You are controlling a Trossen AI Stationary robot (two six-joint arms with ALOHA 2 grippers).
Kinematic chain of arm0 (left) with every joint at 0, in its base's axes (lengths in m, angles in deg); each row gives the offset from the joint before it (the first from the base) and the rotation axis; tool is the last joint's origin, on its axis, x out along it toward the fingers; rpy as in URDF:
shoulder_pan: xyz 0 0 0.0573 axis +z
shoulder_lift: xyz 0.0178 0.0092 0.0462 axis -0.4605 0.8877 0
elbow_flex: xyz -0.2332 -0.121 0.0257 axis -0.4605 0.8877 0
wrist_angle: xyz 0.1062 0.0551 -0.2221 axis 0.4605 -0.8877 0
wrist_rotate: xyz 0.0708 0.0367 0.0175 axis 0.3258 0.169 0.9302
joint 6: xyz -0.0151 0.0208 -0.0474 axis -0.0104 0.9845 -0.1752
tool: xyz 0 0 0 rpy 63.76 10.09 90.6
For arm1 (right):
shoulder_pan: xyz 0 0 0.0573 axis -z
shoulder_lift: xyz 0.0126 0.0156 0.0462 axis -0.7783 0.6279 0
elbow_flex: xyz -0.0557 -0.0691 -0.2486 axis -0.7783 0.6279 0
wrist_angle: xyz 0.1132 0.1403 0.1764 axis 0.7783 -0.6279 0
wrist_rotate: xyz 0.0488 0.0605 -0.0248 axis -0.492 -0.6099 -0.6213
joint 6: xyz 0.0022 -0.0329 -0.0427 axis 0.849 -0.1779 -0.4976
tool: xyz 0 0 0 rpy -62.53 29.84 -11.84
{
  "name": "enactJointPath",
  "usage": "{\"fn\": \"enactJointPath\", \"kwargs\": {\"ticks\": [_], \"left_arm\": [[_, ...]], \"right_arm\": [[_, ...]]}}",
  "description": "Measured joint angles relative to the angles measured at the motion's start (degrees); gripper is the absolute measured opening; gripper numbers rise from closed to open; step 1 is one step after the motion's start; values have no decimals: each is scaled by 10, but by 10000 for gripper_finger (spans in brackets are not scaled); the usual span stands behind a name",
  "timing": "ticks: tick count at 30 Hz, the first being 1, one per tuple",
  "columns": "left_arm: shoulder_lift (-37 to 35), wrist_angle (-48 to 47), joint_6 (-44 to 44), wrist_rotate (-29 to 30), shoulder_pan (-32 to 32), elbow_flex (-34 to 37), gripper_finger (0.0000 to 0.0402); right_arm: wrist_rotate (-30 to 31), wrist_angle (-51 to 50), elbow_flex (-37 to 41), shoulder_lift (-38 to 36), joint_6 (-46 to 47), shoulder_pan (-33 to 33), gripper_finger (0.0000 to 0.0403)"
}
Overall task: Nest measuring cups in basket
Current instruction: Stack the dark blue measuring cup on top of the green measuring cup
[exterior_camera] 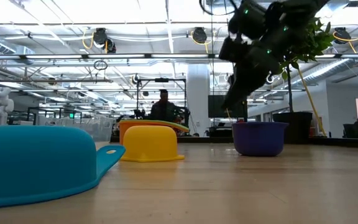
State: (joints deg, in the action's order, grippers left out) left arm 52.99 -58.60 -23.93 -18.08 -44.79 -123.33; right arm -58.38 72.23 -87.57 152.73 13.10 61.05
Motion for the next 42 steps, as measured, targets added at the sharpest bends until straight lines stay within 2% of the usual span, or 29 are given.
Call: {"fn": "enactJointPath", "kwargs": {"ticks": [4,7,16,26,31,38,42], "left_arm": [[0,4,1,-5,0,0,244],[0,5,2,-8,0,0,243],[0,2,5,-14,0,0,243],[0,3,2,-14,0,0,243],[0,2,1,-15,0,0,244],[0,6,1,-15,0,0,244],[0,18,-2,-18,0,0,244]], "right_arm": [[-70,17,0,48,-3,2,80],[-89,21,-5,76,-13,2,80],[-89,17,-21,98,-15,17,80],[-87,-76,-21,98,-6,21,80],[-86,-98,-21,97,46,25,80],[-88,-194,-20,95,130,20,80],[-53,-180,-6,95,187,2,80]]}}
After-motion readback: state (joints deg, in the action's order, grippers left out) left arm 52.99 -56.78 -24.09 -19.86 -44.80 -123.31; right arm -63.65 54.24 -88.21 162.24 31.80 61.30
